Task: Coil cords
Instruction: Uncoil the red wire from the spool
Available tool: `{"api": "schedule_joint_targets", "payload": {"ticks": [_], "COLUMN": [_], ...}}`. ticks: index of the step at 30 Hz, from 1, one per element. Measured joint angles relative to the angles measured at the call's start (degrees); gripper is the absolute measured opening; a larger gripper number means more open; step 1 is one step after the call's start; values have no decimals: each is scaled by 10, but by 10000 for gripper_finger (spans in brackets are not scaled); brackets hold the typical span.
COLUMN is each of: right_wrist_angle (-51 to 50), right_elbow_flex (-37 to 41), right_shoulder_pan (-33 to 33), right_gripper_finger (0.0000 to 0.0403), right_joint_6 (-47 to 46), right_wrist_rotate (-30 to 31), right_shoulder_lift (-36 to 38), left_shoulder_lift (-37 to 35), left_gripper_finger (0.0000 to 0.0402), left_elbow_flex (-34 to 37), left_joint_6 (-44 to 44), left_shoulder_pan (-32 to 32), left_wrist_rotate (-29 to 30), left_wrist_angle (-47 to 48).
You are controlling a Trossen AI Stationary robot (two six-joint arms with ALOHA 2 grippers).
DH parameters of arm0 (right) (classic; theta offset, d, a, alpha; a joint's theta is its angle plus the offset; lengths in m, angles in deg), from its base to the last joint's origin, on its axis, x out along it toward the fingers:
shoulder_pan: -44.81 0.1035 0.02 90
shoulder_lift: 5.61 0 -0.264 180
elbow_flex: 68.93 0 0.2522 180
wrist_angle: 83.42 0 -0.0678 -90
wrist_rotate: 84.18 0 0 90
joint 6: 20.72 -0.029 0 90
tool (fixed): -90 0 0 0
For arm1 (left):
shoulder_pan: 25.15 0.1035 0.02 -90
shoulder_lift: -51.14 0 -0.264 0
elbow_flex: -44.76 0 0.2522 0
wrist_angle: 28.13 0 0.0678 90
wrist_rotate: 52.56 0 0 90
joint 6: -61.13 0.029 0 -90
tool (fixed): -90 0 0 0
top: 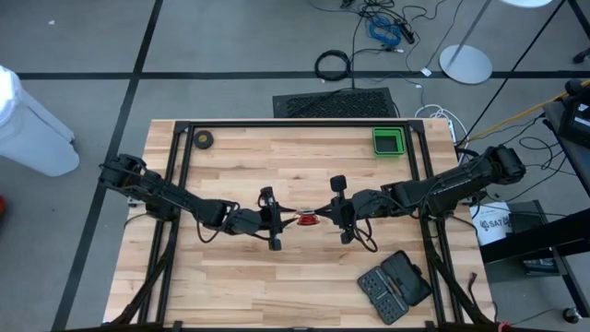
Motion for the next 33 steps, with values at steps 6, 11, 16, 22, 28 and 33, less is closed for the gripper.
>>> {"api": "schedule_joint_targets", "payload": {"ticks": [6, 11, 16, 22, 28, 33], "right_wrist_angle": [0, 0, -7, -24, -33, -36], "right_elbow_flex": [0, 0, 0, 0, 0, 0], "right_shoulder_pan": [0, 0, 0, -8, -23, -26], "right_gripper_finger": [0, 0, 0, 0, 0, 0], "right_joint_6": [0, 0, 0, -6, -22, -26], "right_wrist_rotate": [0, 0, 0, 2, 2, 2], "right_shoulder_lift": [0, 0, 0, 0, 0, 0], "left_shoulder_lift": [0, 0, 0, 0, -1, -1], "left_gripper_finger": [70, 11, 8, 3, 3, 2], "left_elbow_flex": [0, 0, 0, 0, -19, -47], "left_joint_6": [13, 14, 14, 15, 14, 21], "left_shoulder_pan": [0, 0, 0, -1, -5, -17], "left_wrist_rotate": [0, 3, 6, 7, 7, 7], "left_wrist_angle": [0, 0, 0, 0, 5, 9]}}
